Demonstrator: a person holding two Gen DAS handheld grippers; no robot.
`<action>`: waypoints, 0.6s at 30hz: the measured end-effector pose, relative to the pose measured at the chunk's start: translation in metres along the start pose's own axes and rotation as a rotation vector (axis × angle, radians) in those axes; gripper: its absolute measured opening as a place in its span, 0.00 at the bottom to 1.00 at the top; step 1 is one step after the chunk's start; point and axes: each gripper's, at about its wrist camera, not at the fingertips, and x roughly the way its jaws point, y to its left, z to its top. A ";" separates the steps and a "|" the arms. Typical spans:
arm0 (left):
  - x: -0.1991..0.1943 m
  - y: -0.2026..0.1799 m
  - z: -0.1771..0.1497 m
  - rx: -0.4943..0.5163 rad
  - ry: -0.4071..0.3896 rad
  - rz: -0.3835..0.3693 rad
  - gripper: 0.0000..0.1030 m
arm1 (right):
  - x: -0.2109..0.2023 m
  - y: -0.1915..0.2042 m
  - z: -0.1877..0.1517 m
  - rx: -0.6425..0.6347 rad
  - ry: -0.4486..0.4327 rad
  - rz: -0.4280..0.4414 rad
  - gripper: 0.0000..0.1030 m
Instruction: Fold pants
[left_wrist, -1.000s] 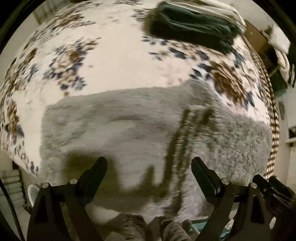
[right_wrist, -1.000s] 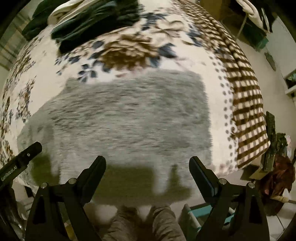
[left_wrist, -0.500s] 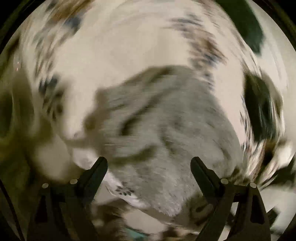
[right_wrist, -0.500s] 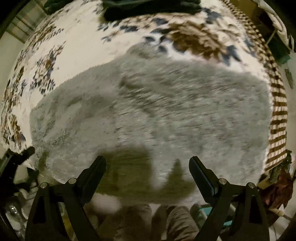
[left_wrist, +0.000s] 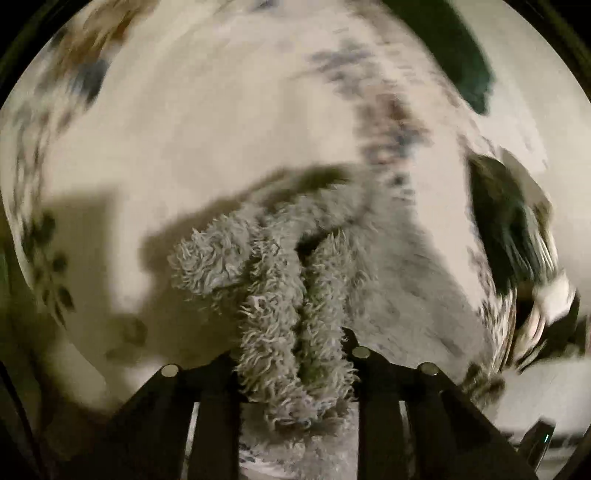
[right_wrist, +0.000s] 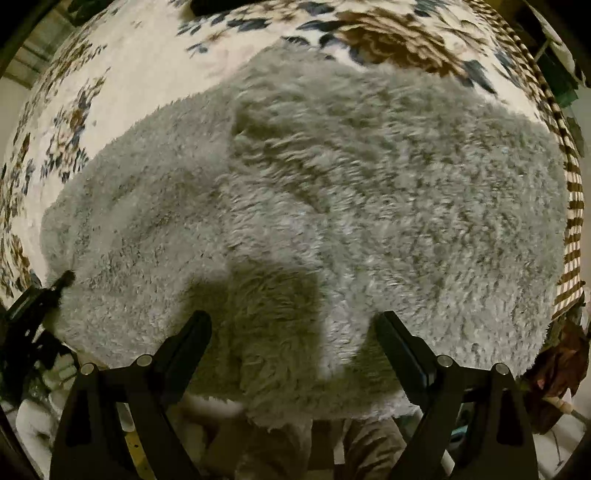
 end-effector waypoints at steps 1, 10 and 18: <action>-0.009 -0.012 -0.002 0.048 -0.008 -0.002 0.16 | -0.003 -0.004 0.000 0.004 -0.006 0.008 0.90; -0.078 -0.193 -0.073 0.496 0.040 -0.149 0.15 | -0.054 -0.091 -0.010 0.114 -0.077 0.089 0.90; -0.004 -0.314 -0.175 0.694 0.202 -0.190 0.15 | -0.066 -0.228 -0.033 0.265 -0.080 0.083 0.90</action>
